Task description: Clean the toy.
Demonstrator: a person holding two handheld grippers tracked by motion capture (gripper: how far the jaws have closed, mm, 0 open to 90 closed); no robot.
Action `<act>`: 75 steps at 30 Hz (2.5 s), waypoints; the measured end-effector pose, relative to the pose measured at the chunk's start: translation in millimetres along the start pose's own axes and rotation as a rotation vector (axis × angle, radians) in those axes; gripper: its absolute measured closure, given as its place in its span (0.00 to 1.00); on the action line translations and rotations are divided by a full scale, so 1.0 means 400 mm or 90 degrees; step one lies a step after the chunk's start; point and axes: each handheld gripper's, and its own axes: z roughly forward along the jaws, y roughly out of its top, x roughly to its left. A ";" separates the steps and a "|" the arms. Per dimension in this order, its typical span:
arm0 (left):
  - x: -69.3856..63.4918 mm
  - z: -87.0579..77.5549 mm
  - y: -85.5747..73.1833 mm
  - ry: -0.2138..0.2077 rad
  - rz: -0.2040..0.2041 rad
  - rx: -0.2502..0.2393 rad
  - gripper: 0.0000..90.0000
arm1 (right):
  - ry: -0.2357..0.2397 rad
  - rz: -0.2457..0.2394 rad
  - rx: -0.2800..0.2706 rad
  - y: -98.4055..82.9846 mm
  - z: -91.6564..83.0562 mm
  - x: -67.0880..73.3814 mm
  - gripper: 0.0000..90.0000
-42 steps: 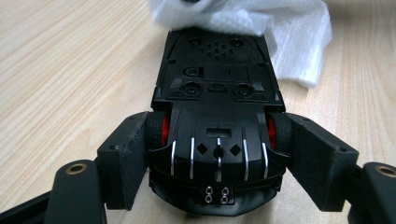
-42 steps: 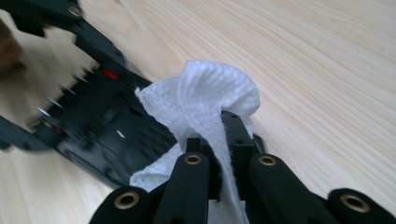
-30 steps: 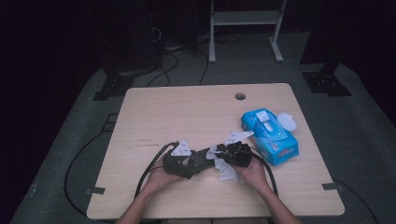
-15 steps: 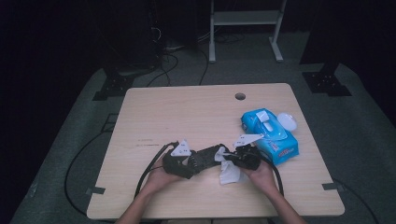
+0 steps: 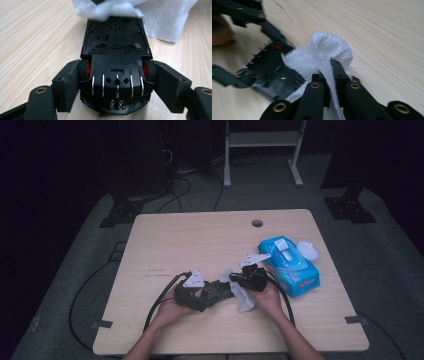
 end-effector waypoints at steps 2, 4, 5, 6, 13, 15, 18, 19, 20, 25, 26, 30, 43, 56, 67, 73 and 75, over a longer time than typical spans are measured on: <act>0.000 0.000 0.001 0.000 -0.001 -0.004 0.29 | -0.007 0.020 0.002 -0.007 -0.004 -0.021 0.97; 0.000 -0.001 0.001 0.001 -0.002 -0.004 0.29 | -0.017 0.030 0.006 -0.018 -0.016 -0.039 0.97; 0.001 -0.001 0.001 0.001 -0.002 -0.005 0.29 | -0.020 0.032 0.008 -0.025 -0.023 -0.045 0.97; 0.001 -0.001 0.001 0.001 -0.003 -0.005 0.29 | -0.023 0.032 0.015 -0.030 -0.030 -0.048 0.97; 0.002 -0.002 0.002 0.000 -0.006 -0.007 0.29 | -0.016 0.009 0.033 -0.064 -0.071 -0.027 0.97; 0.003 -0.003 0.001 -0.002 -0.006 -0.004 0.29 | -0.015 -0.002 0.037 -0.064 -0.075 -0.018 0.97; 0.000 0.000 0.001 0.002 -0.005 -0.002 0.29 | -0.006 0.010 0.027 -0.055 -0.070 -0.021 0.97; 0.000 -0.001 0.002 0.003 -0.002 0.000 0.29 | 0.002 0.022 0.019 -0.052 -0.066 -0.023 0.97; 0.000 -0.001 0.002 0.002 -0.003 -0.002 0.29 | 0.011 0.026 0.015 -0.048 -0.061 -0.020 0.97; 0.000 0.000 0.002 0.001 -0.008 -0.006 0.29 | 0.052 -0.013 0.012 -0.020 -0.022 0.050 0.97; 0.000 0.000 0.002 0.002 -0.007 -0.005 0.29 | 0.064 -0.018 0.009 -0.013 -0.014 0.065 0.97; -0.003 -0.001 0.003 0.006 0.000 0.004 0.29 | 0.088 -0.051 0.009 0.009 0.010 0.108 0.97; 0.001 -0.001 0.004 0.002 -0.011 -0.007 0.29 | 0.043 -0.029 0.011 -0.024 -0.021 0.062 0.97; 0.001 0.000 0.003 0.003 -0.009 -0.001 0.29 | 0.130 -0.056 -0.005 0.008 0.022 0.129 0.97; 0.000 0.001 0.005 0.003 -0.014 -0.006 0.29 | 0.138 -0.062 -0.010 0.029 0.042 0.149 0.97; 0.001 0.000 0.004 0.003 -0.010 -0.005 0.29 | 0.095 -0.070 0.002 0.051 0.052 0.133 0.97; 0.001 -0.001 0.006 0.004 -0.007 -0.006 0.29 | 0.093 -0.048 -0.003 0.051 0.051 0.113 0.97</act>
